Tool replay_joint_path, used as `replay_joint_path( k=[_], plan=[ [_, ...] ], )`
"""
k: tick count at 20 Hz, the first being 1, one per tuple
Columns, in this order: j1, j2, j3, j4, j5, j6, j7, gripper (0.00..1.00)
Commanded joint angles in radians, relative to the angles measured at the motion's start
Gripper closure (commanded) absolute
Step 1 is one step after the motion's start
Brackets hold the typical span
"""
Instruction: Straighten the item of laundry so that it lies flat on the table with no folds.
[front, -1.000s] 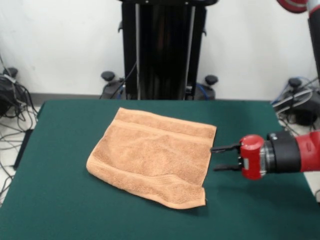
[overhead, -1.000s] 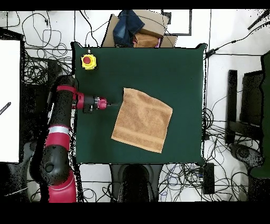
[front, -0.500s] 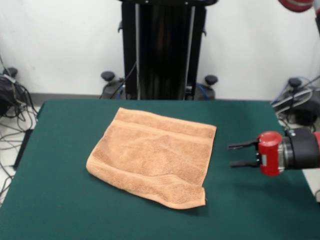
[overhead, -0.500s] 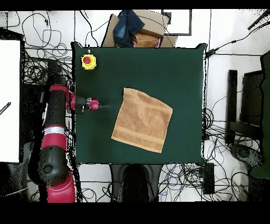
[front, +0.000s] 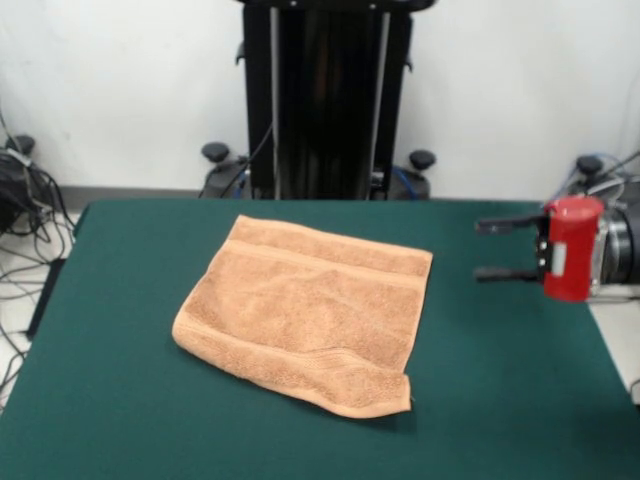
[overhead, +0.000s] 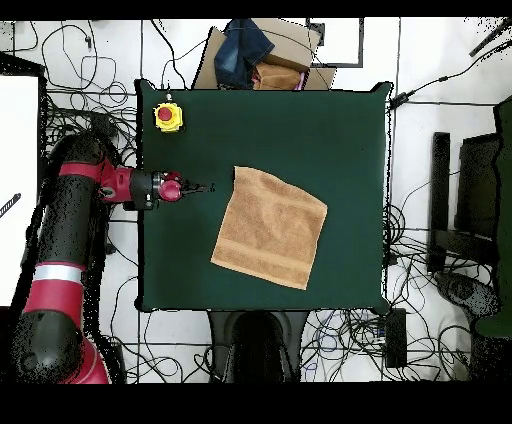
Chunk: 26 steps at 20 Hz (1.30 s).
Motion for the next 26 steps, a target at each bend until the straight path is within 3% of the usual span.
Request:
replay_joint_path(
  k=[1, 7, 15, 18, 21, 24, 26],
  plan=[
    [-0.019, -0.160, 0.118, 0.284, -0.103, -0.206, -0.053, 0.00],
    [-0.054, -0.149, 0.153, 0.297, -0.142, -0.316, -0.027, 0.00],
    [-0.061, -0.154, 0.186, 0.399, -0.212, -0.467, 0.006, 0.00],
    [-0.072, -0.185, 0.235, 0.446, -0.228, -0.545, -0.084, 0.00],
    [-0.118, -0.328, 0.389, 0.588, -0.219, -0.733, -0.274, 0.00],
    [-0.171, -0.441, 0.507, 0.666, -0.235, -0.839, -0.447, 0.00],
    [-0.180, -0.477, 0.540, 0.681, -0.247, -0.849, -0.463, 0.00]
  ],
)
